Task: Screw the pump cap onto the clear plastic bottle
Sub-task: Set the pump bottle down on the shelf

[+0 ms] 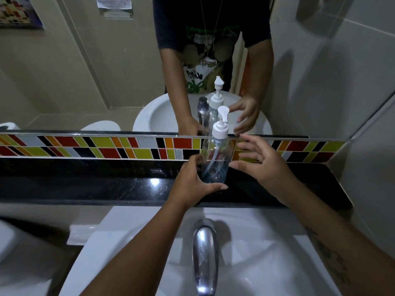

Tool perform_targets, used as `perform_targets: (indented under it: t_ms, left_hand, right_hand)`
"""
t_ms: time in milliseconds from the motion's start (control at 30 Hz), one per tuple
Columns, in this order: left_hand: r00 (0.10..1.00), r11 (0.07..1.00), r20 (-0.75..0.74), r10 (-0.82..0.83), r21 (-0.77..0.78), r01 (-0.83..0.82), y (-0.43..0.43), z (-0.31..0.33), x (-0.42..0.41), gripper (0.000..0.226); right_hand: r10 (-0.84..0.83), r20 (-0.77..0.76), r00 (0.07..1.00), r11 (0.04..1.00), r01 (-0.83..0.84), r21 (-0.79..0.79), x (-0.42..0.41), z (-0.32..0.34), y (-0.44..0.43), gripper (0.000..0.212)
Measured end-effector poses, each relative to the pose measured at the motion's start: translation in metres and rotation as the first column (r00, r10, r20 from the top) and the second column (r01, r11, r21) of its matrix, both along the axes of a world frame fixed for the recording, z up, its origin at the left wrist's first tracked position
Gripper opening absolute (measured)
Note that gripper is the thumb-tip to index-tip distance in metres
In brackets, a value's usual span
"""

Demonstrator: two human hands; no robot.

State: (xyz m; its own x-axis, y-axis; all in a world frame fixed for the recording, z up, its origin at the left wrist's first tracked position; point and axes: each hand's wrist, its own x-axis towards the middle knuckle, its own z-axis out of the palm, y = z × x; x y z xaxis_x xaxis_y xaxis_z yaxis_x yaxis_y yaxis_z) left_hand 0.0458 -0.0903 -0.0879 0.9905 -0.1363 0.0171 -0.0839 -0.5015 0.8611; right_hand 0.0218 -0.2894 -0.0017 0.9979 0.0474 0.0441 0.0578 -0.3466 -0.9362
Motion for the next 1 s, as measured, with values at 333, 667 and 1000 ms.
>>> perform_targets:
  t_ms: [333,667,1000]
  left_hand:
    - [0.999,0.994,-0.002,-0.039,-0.102,0.038,0.016,0.003,-0.010,0.091]
    - [0.999,0.996,0.049,-0.019,-0.085,0.023,0.023,-0.002,-0.011,0.060]
    - [0.998,0.999,0.025,0.053,-0.010,-0.052,0.064,0.004,-0.009,0.054]
  right_hand:
    - [0.026,-0.119,0.993,0.990,-0.042,-0.133,-0.005,-0.077,0.002,0.064]
    - [-0.113,0.001,0.994,0.982,0.112,-0.152,-0.002,-0.087,0.030,0.048]
    - [-0.115,0.062,0.992,0.957,0.127,-0.260,0.013,-0.097,0.074,0.053]
